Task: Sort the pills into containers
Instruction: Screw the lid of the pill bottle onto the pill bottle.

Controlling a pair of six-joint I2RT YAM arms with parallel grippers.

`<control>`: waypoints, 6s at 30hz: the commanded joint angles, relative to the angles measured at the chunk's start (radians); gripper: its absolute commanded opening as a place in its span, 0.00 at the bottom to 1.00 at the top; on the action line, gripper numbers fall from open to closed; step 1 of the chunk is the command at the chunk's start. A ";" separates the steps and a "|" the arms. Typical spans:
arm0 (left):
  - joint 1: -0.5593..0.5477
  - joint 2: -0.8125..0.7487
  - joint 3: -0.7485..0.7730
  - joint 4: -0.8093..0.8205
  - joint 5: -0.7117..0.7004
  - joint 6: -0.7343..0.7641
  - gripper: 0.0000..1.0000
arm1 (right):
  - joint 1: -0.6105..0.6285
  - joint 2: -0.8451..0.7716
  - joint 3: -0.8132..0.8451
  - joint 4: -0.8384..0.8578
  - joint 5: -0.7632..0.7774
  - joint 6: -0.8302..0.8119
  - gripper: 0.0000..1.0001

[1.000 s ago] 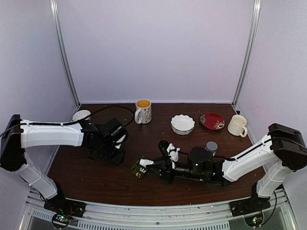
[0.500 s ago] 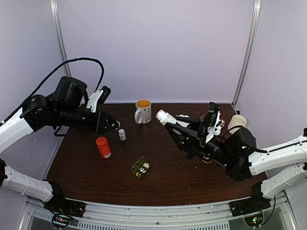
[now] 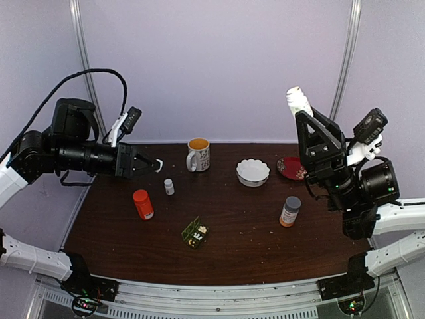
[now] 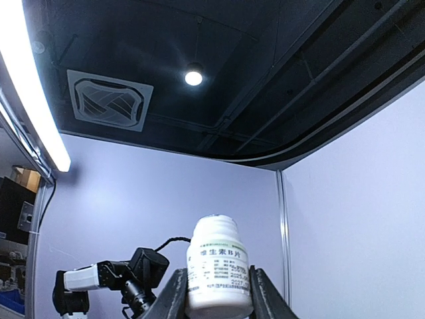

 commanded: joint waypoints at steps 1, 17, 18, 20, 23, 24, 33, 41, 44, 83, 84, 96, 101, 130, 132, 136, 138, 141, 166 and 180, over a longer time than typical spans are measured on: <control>0.007 -0.013 0.020 0.116 0.080 -0.035 0.24 | -0.002 -0.003 0.012 -0.105 -0.087 -0.028 0.00; 0.003 0.000 -0.016 0.455 0.394 -0.284 0.21 | 0.032 0.232 0.149 -0.357 -0.131 -0.205 0.00; 0.002 0.005 -0.024 0.473 0.405 -0.296 0.22 | 0.034 0.246 0.161 -0.359 -0.135 -0.212 0.00; -0.003 0.015 -0.038 0.507 0.427 -0.315 0.22 | 0.036 0.266 0.181 -0.360 -0.138 -0.216 0.00; -0.013 0.028 -0.043 0.531 0.439 -0.323 0.22 | 0.038 0.281 0.196 -0.357 -0.147 -0.218 0.00; -0.014 0.030 -0.043 0.532 0.441 -0.323 0.22 | 0.039 0.283 0.199 -0.357 -0.150 -0.218 0.00; -0.020 0.038 -0.051 0.533 0.440 -0.324 0.22 | 0.044 0.319 0.226 -0.369 -0.153 -0.221 0.00; -0.028 0.042 -0.074 0.547 0.448 -0.335 0.22 | 0.046 0.344 0.238 -0.353 -0.146 -0.221 0.00; -0.027 0.041 -0.082 0.547 0.449 -0.335 0.22 | 0.046 0.336 0.221 -0.332 -0.135 -0.220 0.00; -0.041 0.090 -0.101 0.541 0.485 -0.357 0.21 | 0.130 0.290 0.260 -0.723 0.103 -0.743 0.00; -0.041 0.088 -0.100 0.544 0.486 -0.359 0.21 | 0.132 0.287 0.261 -0.733 0.121 -0.776 0.00; -0.043 0.106 -0.108 0.600 0.518 -0.349 0.22 | 0.140 0.259 0.252 -0.653 0.122 -0.656 0.00; -0.042 0.147 -0.093 0.636 0.559 -0.332 0.21 | 0.116 0.231 0.233 -0.568 -0.026 -0.433 0.00; -0.049 0.209 0.101 0.256 0.458 1.284 0.21 | -0.061 0.254 0.198 -0.344 -0.450 0.759 0.00; -0.051 0.199 0.095 0.254 0.448 1.388 0.20 | -0.063 0.259 0.184 -0.315 -0.455 0.808 0.00; -0.057 0.174 0.087 0.199 0.426 1.689 0.20 | -0.070 0.271 0.166 -0.282 -0.452 0.886 0.00; -0.062 0.158 0.073 0.199 0.389 1.827 0.23 | -0.072 0.278 0.163 -0.277 -0.451 0.914 0.00; -0.074 0.146 0.070 0.214 0.322 1.976 0.24 | -0.074 0.285 0.163 -0.275 -0.456 0.950 0.00; -0.092 -0.022 -0.097 0.548 0.084 1.411 0.81 | -0.148 0.123 0.108 -0.521 -0.410 0.619 0.00; -0.111 0.104 0.230 0.277 0.107 0.106 0.86 | -0.091 0.078 0.161 -0.673 -0.173 -0.181 0.00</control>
